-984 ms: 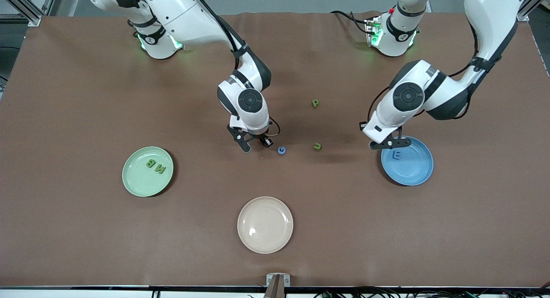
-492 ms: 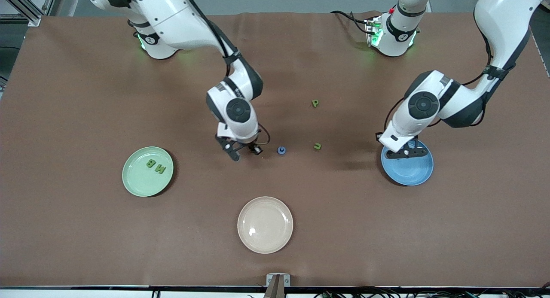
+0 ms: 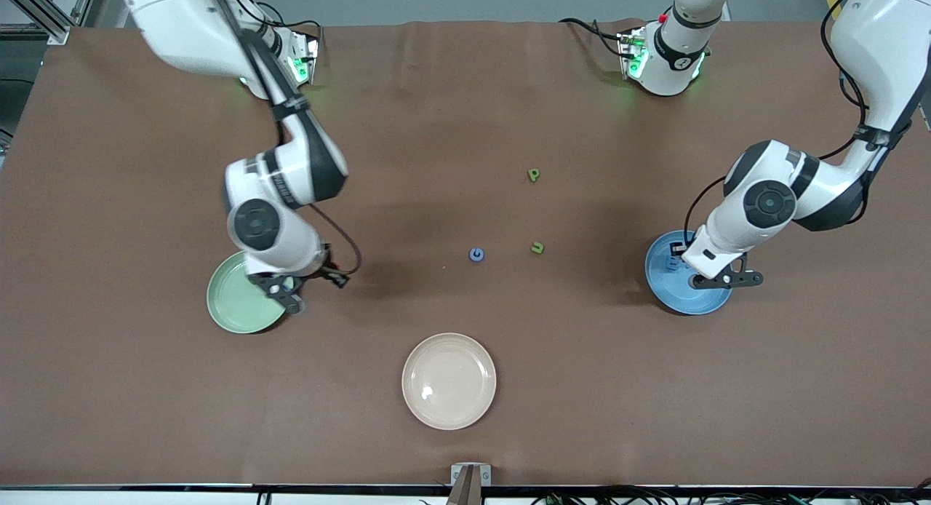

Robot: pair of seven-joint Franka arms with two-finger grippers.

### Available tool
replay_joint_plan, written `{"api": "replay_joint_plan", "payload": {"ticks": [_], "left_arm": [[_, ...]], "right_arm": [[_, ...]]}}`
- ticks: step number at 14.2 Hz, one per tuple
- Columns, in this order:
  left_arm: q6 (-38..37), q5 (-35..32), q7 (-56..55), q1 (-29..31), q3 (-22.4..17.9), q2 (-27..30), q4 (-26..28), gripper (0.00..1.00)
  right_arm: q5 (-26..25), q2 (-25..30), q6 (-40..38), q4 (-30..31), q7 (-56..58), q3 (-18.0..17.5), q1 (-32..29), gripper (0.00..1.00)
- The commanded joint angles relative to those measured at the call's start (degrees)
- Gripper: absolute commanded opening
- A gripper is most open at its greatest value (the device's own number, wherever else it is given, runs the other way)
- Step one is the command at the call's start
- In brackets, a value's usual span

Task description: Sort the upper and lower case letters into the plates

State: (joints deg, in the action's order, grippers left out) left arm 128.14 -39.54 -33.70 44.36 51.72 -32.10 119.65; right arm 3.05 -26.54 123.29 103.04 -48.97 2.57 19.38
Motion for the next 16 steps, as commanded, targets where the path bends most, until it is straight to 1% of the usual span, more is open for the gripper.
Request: {"api": "replay_joint_plan", "payload": {"ticks": [1,3,4,5,6,7,8,9,10,11,12,13,16], "left_arm": [[2.0,-1.4,0.7,0.2,-1.3,-3.5,-0.8,0.05],[2.4,-3.9,0.7,0.2,-2.2,-4.7,-0.8,0.06],[2.5,-4.6,0.7,0.2,-2.5,-5.3,-1.1,0.08],[2.5,-4.6,0.7,0.2,-2.5,-6.0,-1.2,0.12],[2.5,-4.6,0.7,0.2,-2.5,-6.3,-1.3,0.18],[2.4,-4.6,0.7,0.2,-2.5,-6.3,-1.3,0.2],[2.4,-4.6,0.7,0.1,-2.5,-6.3,-1.3,0.25],[2.4,-4.6,0.6,0.2,-2.5,-6.3,-1.3,0.37],[2.4,-4.6,-0.3,0.2,-2.5,-6.2,-1.3,0.67],[1.9,-4.4,-0.5,0.2,-2.4,-5.7,-1.2,1.0],[1.6,-4.0,-0.5,0.2,-2.0,-5.2,-1.2,1.0],[0.9,-3.4,-1.0,0.2,-0.5,-4.1,-1.0,1.0],[-5.5,-1.0,-8.2,0.2,7.0,-3.9,-1.4,1.0]], "right_arm": [[-0.8,3.1,1.3,5.1,11.1,-1.3,-7.0,0.0],[-0.8,3.6,3.5,7.3,19.8,-1.4,-11.9,0.0],[-0.8,3.6,5.1,8.4,24.1,-1.4,-14.5,0.0],[-0.7,3.5,6.6,9.3,27.5,-1.4,-16.5,0.0],[-0.7,3.4,9.1,11.0,30.3,-1.4,-18.3,0.0],[-0.7,3.3,12.0,13.1,32.2,-1.5,-19.4,0.0],[-0.7,3.1,15.1,15.1,33.1,-1.5,-20.0,0.0],[-0.6,2.8,17.1,16.4,33.4,-1.6,-20.5,0.01],[-0.6,2.7,18.6,17.2,33.4,-1.6,-20.5,0.01],[-0.5,2.6,19.4,17.9,33.4,-1.7,-20.4,0.01],[-0.3,2.5,19.4,17.9,33.4,-1.8,-20.3,0.02],[-0.3,2.4,19.4,17.9,33.4,-1.8,-20.4,0.02],[-0.2,1.1,19.6,17.7,33.4,-1.8,-20.3,0.04]]}}
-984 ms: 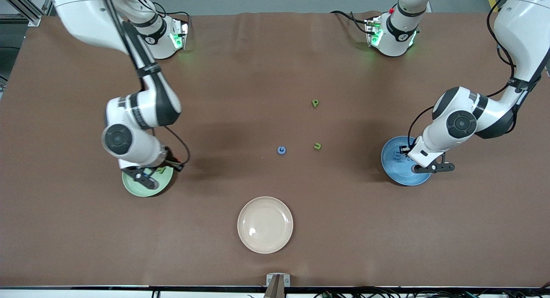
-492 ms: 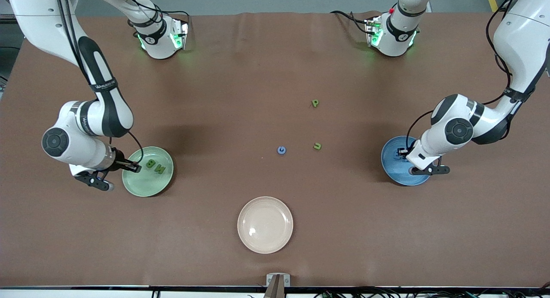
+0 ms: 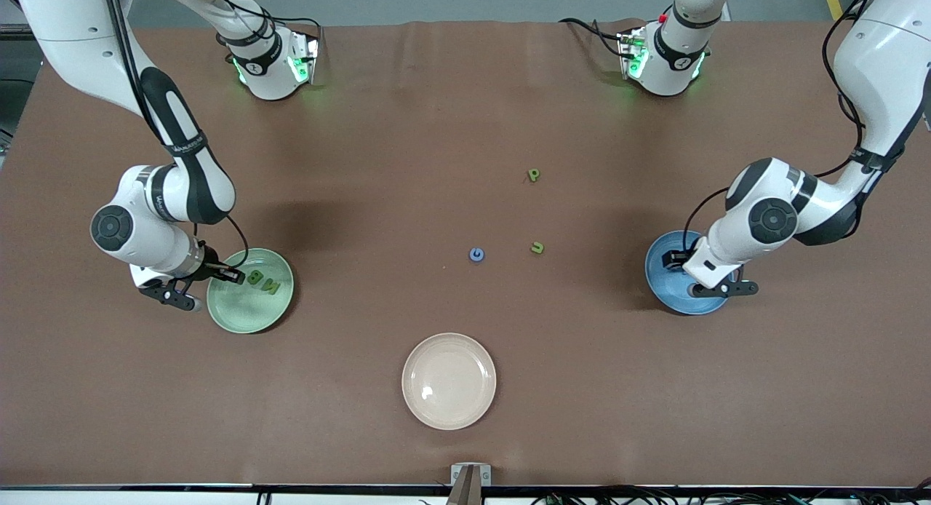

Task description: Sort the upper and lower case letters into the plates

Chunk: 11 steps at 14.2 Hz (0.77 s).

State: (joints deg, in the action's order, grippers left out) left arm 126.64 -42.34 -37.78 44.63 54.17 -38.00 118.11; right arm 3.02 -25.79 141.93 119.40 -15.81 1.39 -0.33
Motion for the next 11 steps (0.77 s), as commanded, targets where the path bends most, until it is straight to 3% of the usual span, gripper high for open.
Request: {"api": "replay_joint_plan", "payload": {"ticks": [1,4,5,7,11], "left_arm": [[-5.1,2.5,-5.4,-0.2,7.2,2.0,-0.2,1.0],[-6.3,6.4,-5.9,-5.0,10.5,1.4,-3.1,1.0],[-6.3,6.9,-6.2,-7.8,10.5,1.5,-3.8,1.0],[-6.3,7.0,-6.0,-14.3,10.7,1.3,-6.0,1.0],[-6.2,6.9,-6.2,-28.8,6.2,-1.2,-12.3,1.0]], "right_arm": [[-0.2,0.3,1.1,1.3,0.3,-0.6,-0.6,0.07],[-0.1,-0.6,1.1,0.5,0.3,-0.6,-1.0,0.14],[0.0,-0.8,1.1,0.1,0.3,-0.5,-0.9,0.26],[0.0,-0.9,1.0,-0.5,0.3,-0.5,-1.0,1.0],[0.0,-0.8,-1.8,-3.6,-0.4,-0.6,-0.2,1.0]]}}
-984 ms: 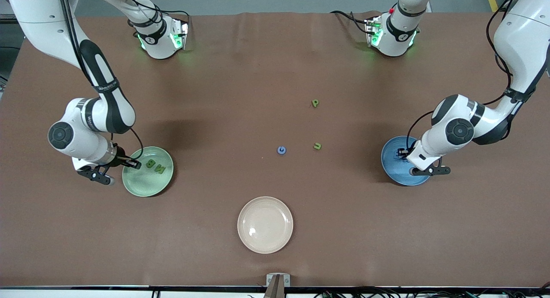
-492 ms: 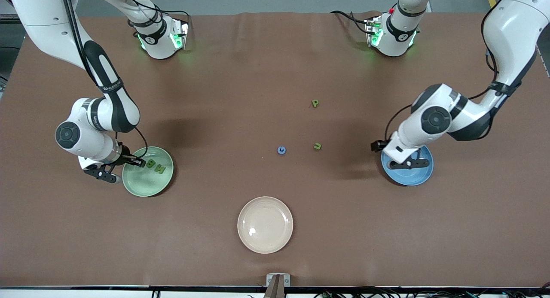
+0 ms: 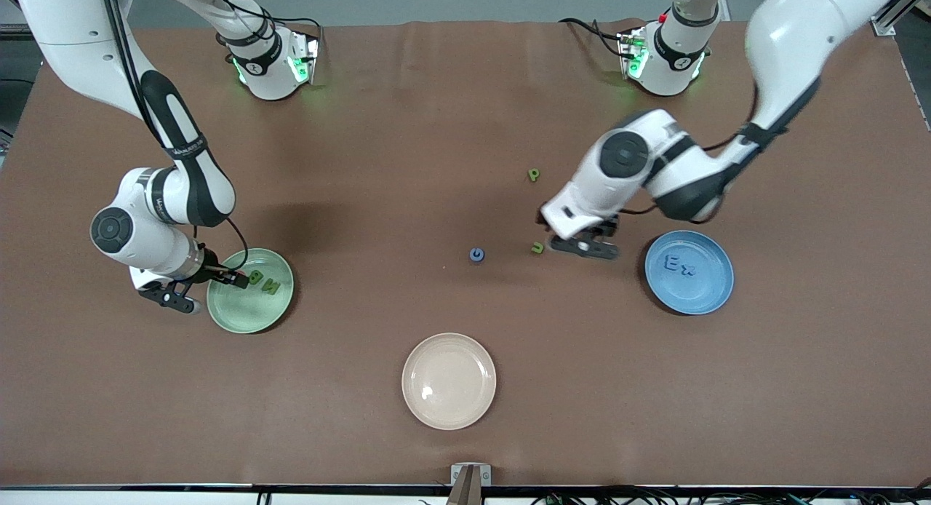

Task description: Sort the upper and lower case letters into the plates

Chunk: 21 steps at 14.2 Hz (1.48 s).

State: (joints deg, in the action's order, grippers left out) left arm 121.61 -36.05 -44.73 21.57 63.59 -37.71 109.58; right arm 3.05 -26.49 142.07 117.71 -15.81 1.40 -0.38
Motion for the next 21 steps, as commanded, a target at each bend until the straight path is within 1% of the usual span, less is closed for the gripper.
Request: {"api": "replay_joint_plan", "payload": {"ticks": [1,2,3,4,6,8,10,12,14,16,17,19,21], "left_arm": [[-1.2,0.4,1.5,-9.1,-5.6,-1.6,-4.4,1.0],[-0.8,-0.1,1.9,-12.4,-9.1,-1.6,-4.4,1.0],[-0.1,-0.2,2.3,-14.2,-10.9,-2.0,-4.1,1.0],[1.1,-0.3,2.3,-15.7,-12.2,-3.1,-3.9,1.0],[5.5,-2.3,2.3,-17.7,-15.6,-3.9,-2.5,1.0],[9.0,-3.3,2.2,-17.7,-16.8,-3.9,-1.0,1.0],[10.2,-3.5,2.3,-17.7,-18.0,-4.0,-0.2,1.0],[15.4,-4.3,2.1,-17.8,-19.6,-4.1,1.3,1.0],[16.5,-4.5,1.3,-18.0,-20.2,-4.6,1.5,1.0],[16.5,-4.5,1.3,-18.0,-20.3,-4.8,1.5,0.99],[16.6,-4.8,1.3,-18.0,-20.4,-5.0,1.5,0.98],[16.6,-5.5,1.2,-18.0,-20.8,-5.3,1.5,0.91],[16.6,-5.5,1.2,-18.0,-21.1,-5.5,1.5,0.8]], "right_arm": [[0.0,0.0,-5.0,-3.3,-1.4,-0.7,0.6,1.0],[0.0,0.1,-8.5,-5.2,-4.0,-0.7,1.6,1.0],[0.0,0.2,-12.1,-7.2,-7.8,-0.8,3.3,1.0],[0.0,0.4,-14.1,-8.5,-12.1,-0.9,5.5,1.0],[0.0,0.6,-14.6,-9.6,-21.2,-0.9,10.5,1.0],[0.1,0.5,-14.6,-10.6,-29.7,-1.0,15.4,1.0],[0.5,0.2,-14.1,-11.5,-37.4,-1.0,19.6,1.0],[2.6,-0.1,-14.0,-13.5,-43.3,-0.9,23.9,1.0],[2.7,-2.2,-14.0,-16.1,-49.5,-0.9,26.8,1.0],[2.7,-6.1,-14.1,-21.0,-57.0,-0.9,30.6,1.0],[2.7,-8.7,-14.3,-24.7,-60.3,-0.9,32.1,1.0],[2.7,-12.9,-14.5,-30.4,-66.1,-0.9,34.6,1.0],[2.4,-16.5,-14.4,-33.8,-70.8,-0.9,37.0,1.0]]}}
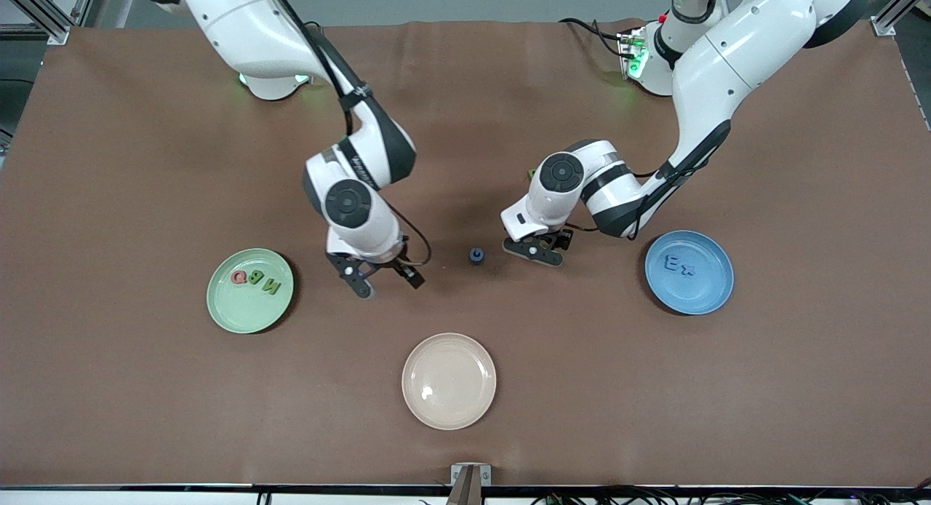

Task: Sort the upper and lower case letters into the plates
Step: 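Grasp the green u with the left gripper while the right gripper grasps c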

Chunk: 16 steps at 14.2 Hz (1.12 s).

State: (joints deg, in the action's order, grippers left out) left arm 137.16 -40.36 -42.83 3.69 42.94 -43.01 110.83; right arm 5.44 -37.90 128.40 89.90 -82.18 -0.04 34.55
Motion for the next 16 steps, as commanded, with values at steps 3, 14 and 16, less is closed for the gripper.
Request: {"api": "replay_joint_plan", "payload": {"ticks": [3,14,16], "left_arm": [[1.2,-1.2,-0.7,-0.1,-0.5,-0.4,0.1,0.78],[1.2,-1.4,0.0,-0.1,-0.5,-0.4,-0.1,0.36],[1.2,-1.6,0.1,-0.1,-0.5,-0.4,-0.2,0.32]], "right_arm": [[-0.2,-9.6,-0.6,-11.7,-10.6,0.7,5.2,1.0],[-3.9,-14.3,2.0,-12.7,-16.3,1.2,11.3,0.94],[-3.9,-14.4,2.0,-12.8,-16.3,1.2,11.4,0.86]]}}
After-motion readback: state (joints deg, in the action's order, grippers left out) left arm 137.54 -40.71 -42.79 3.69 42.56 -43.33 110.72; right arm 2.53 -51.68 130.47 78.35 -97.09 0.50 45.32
